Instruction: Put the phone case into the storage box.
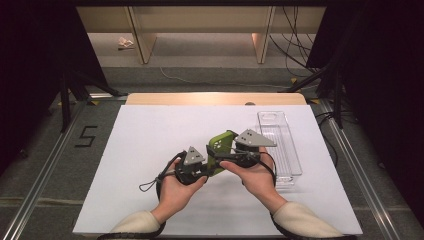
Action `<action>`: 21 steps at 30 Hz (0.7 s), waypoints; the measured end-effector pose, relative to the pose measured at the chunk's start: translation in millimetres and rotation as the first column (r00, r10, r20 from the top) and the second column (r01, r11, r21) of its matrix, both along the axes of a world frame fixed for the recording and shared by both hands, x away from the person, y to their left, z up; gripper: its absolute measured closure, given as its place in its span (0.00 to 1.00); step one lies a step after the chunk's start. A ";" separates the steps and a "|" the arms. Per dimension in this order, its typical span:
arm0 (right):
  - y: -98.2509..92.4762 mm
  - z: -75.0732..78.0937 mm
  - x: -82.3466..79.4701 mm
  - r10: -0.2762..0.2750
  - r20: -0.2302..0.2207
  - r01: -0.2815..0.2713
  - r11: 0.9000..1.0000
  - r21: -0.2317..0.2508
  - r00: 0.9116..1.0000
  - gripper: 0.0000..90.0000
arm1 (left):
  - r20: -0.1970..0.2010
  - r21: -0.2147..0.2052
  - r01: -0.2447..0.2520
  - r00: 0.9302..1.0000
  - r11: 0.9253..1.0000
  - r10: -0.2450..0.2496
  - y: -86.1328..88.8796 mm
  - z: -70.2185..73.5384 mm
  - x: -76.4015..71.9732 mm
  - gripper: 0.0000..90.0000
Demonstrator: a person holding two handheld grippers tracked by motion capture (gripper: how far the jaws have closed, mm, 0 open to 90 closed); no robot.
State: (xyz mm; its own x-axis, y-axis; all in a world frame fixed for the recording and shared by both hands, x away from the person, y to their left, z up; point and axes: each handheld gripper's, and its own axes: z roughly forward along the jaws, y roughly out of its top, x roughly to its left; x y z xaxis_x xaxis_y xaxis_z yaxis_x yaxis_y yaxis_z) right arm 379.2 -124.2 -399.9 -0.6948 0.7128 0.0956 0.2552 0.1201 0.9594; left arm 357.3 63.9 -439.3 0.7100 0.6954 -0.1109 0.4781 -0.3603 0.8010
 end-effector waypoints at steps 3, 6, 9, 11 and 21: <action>-0.2 0.8 0.1 0.003 0.001 -0.003 1.000 -0.008 1.000 0.18 | -0.001 -0.001 0.002 1.000 1.000 -0.002 -0.2 -0.1 -0.1 0.86; -0.2 0.9 0.0 0.002 0.001 -0.002 1.000 -0.008 1.000 0.18 | 0.002 -0.002 0.002 1.000 1.000 -0.002 -0.4 -0.3 -0.2 0.86; -0.3 1.1 0.0 0.003 0.003 -0.003 1.000 -0.008 1.000 0.18 | 0.004 -0.003 0.008 1.000 1.000 -0.008 -0.4 -0.2 -0.1 0.86; -0.5 1.5 -0.3 0.004 0.002 -0.004 1.000 -0.006 1.000 0.18 | 0.010 -0.003 0.009 1.000 1.000 -0.009 -0.3 0.2 -0.2 0.85; -3.4 5.8 0.0 0.001 0.023 -0.001 1.000 -0.010 1.000 0.18 | 0.026 0.005 0.074 0.997 0.997 -0.074 2.1 1.5 -1.0 0.70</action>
